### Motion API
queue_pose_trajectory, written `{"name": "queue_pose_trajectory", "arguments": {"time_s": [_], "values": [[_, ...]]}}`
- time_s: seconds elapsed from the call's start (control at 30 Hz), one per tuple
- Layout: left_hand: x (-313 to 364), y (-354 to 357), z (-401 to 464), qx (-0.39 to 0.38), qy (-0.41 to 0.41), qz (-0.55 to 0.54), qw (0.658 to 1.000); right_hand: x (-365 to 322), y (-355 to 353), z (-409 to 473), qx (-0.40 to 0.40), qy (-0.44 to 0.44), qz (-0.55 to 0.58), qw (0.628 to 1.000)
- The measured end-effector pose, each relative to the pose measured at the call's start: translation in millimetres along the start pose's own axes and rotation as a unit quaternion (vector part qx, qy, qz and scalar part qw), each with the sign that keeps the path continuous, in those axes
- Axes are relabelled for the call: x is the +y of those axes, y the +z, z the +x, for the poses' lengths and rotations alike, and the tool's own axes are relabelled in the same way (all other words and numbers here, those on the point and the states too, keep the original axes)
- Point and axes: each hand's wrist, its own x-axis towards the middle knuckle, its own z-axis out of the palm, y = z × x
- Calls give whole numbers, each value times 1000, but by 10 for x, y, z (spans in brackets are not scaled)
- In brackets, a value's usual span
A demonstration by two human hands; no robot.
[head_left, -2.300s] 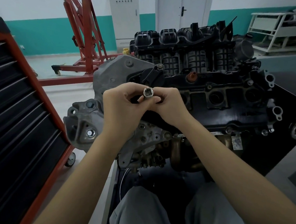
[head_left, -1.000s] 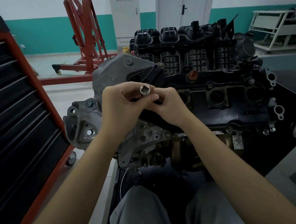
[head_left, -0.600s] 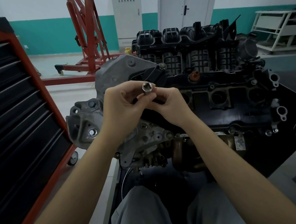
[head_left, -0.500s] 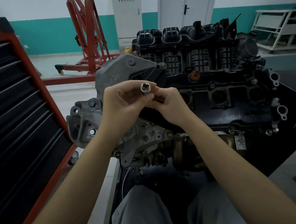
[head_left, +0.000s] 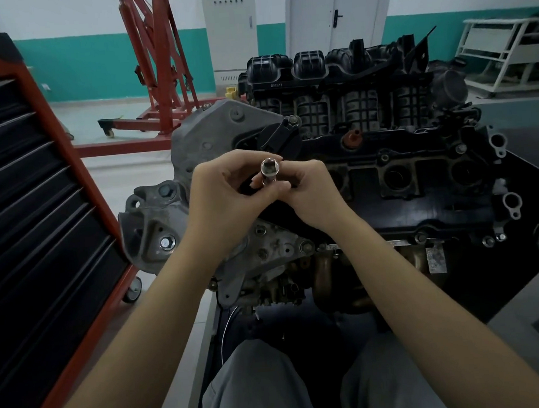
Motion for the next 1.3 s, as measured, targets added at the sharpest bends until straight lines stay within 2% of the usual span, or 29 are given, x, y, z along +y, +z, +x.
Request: {"name": "queue_pose_trajectory", "arguments": {"time_s": [0.13, 0.23, 0.33, 0.5, 0.6, 0.7, 0.83, 0.9, 1.0, 1.1, 1.2, 1.3], "values": [[0, 31, -3, 44, 8, 3, 999, 3, -5, -2, 3, -10, 8, 1000], [-13, 2, -5, 8, -5, -50, 999, -22, -13, -8, -31, -28, 11, 999], [-13, -21, 3, -39, 5, -28, 999, -27, -7, -11, -15, -16, 15, 1000], [-12, 12, -2, 40, 10, 41, 998, -9, -15, -13, 8, -14, -3, 1000], [-14, 8, 0, 28, -6, 3, 1000, -35, -12, -14, -17, -28, -3, 999], [-7, -27, 3, -10, -10, -26, 1000, -21, -1, -7, -5, -13, 5, 1000], [12, -16, -18, 21, 8, 61, 998, -7, -14, -11, 25, -3, 4, 1000], [17, 2, -20, 38, 9, 63, 997, -25, -18, -15, 18, -17, 4, 1000], [13, -12, 1, 12, -1, 6, 1000, -42, -9, -6, -5, -28, -14, 999], [1, -32, 5, -26, -8, -15, 1000, -23, -4, 0, 10, -8, -15, 1000], [-7, -8, -14, 12, 5, 28, 1000, -5, -16, -4, 26, -2, -2, 1000], [-6, 10, -16, 39, 10, 26, 999, -21, -15, -11, 5, -19, -2, 1000]]}}
